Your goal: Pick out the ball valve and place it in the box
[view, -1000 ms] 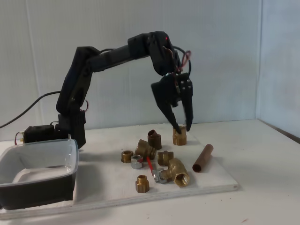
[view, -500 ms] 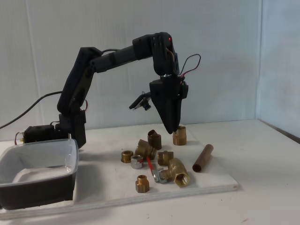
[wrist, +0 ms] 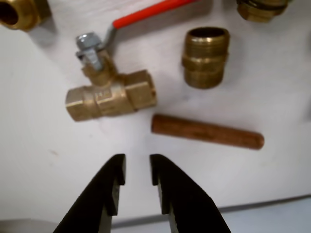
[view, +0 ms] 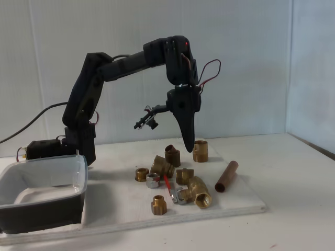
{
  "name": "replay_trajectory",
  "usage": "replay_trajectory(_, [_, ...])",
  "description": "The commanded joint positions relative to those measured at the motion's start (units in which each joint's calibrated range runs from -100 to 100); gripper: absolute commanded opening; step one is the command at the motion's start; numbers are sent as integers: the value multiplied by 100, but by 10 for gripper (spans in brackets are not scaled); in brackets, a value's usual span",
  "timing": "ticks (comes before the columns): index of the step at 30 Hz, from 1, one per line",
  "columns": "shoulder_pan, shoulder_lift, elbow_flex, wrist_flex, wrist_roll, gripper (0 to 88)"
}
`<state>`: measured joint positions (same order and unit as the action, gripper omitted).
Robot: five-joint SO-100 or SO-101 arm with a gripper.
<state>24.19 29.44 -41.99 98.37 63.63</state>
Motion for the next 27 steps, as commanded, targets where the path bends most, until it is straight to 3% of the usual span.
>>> replay_trajectory(1, [31, -99, -242, 69, 283, 39])
replay_trajectory(8, [363, -74, -233, 77, 915, 60])
replay_trajectory(15, [614, -40, -224, 77, 1541, 311])
replay_trajectory(18, [665, -74, 29, 77, 1748, 378])
replay_trajectory(27, [658, -14, 165, 17, 1769, 399])
